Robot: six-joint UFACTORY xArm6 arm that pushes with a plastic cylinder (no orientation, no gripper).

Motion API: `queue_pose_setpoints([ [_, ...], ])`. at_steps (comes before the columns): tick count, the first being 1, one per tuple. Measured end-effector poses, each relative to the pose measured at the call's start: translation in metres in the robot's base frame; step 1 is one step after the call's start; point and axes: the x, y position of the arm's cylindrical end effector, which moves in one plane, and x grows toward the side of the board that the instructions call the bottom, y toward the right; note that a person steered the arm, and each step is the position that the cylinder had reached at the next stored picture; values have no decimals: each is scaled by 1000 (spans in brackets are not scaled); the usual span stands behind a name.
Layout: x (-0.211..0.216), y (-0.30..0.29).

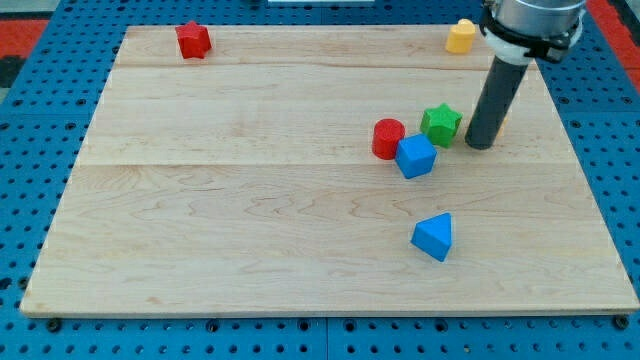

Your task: Move the hexagon below the heart

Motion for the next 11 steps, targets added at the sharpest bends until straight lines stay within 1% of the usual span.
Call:
queue_pose_setpoints([
  [2, 15, 21],
  [4, -79, 11],
  [5, -86, 14],
  [11, -81, 4],
])
